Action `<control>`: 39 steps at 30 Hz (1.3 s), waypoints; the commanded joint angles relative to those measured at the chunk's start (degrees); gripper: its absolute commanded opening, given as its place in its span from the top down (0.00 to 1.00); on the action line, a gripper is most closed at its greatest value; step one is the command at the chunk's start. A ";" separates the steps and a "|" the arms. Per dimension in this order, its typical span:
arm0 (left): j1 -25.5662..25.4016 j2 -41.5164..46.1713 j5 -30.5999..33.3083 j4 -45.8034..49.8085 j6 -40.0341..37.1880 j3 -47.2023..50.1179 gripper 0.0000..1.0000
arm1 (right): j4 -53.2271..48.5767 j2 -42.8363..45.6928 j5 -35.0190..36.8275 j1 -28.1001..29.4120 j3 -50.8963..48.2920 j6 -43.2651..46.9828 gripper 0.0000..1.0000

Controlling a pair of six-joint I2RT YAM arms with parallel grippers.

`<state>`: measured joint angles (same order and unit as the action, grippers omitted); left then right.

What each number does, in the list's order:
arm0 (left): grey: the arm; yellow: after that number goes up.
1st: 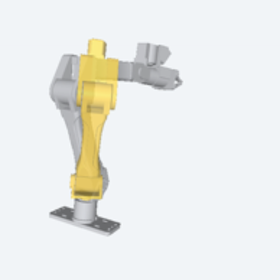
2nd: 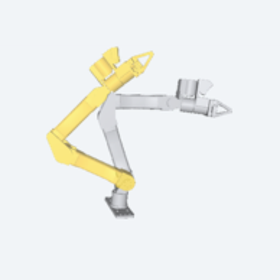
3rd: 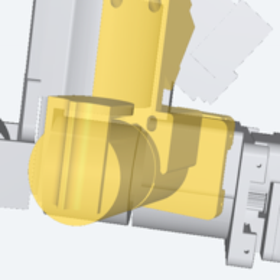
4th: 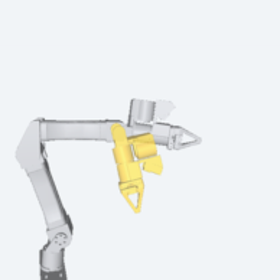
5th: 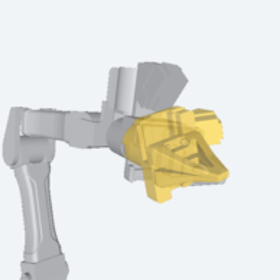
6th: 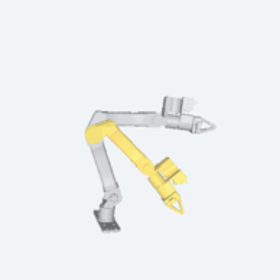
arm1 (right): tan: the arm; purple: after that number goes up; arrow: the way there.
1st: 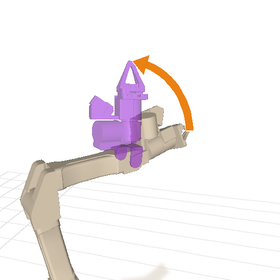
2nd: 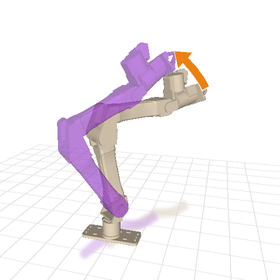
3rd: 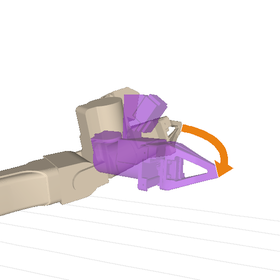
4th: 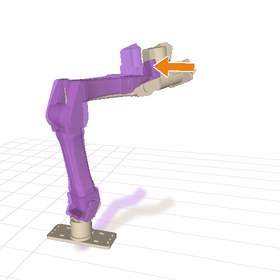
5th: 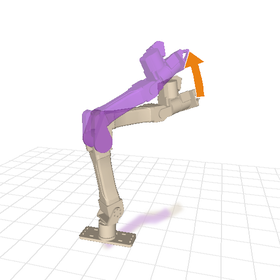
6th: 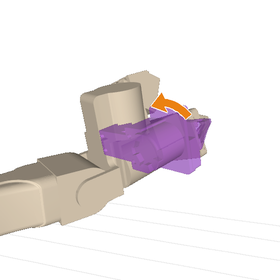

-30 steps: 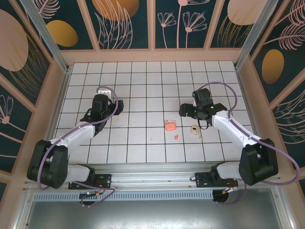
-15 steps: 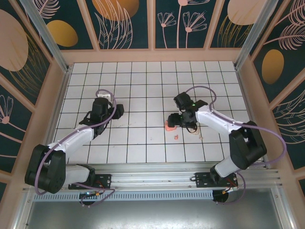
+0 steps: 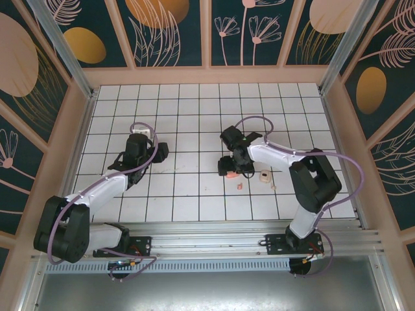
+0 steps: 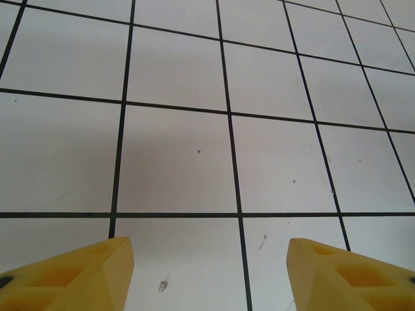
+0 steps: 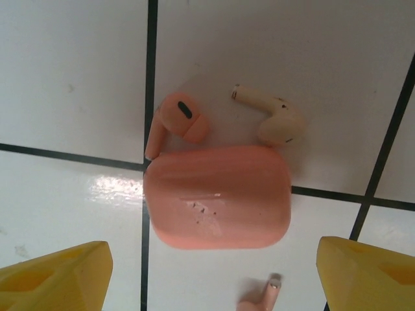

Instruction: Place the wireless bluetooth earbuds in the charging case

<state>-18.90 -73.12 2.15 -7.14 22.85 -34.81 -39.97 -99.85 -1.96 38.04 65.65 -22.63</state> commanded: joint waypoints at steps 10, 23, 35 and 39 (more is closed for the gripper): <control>-0.25 -0.90 -0.04 0.01 0.66 -0.41 0.36 | -0.70 -5.72 3.29 0.05 3.30 2.24 0.24; -0.18 1.38 0.74 0.43 0.44 0.62 0.37 | 0.66 -7.18 3.10 -0.12 2.89 2.60 0.46; -0.52 7.46 -18.69 -10.93 -5.68 2.04 0.43 | 16.08 16.67 3.47 0.06 -6.57 1.27 0.49; -0.90 6.10 -25.30 -8.44 -6.03 -3.01 0.46 | 34.30 27.57 1.97 0.05 -15.03 6.04 0.51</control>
<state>-19.33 -66.65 -15.14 -13.67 18.65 -33.82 -21.12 -76.95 0.38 38.04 54.92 -19.86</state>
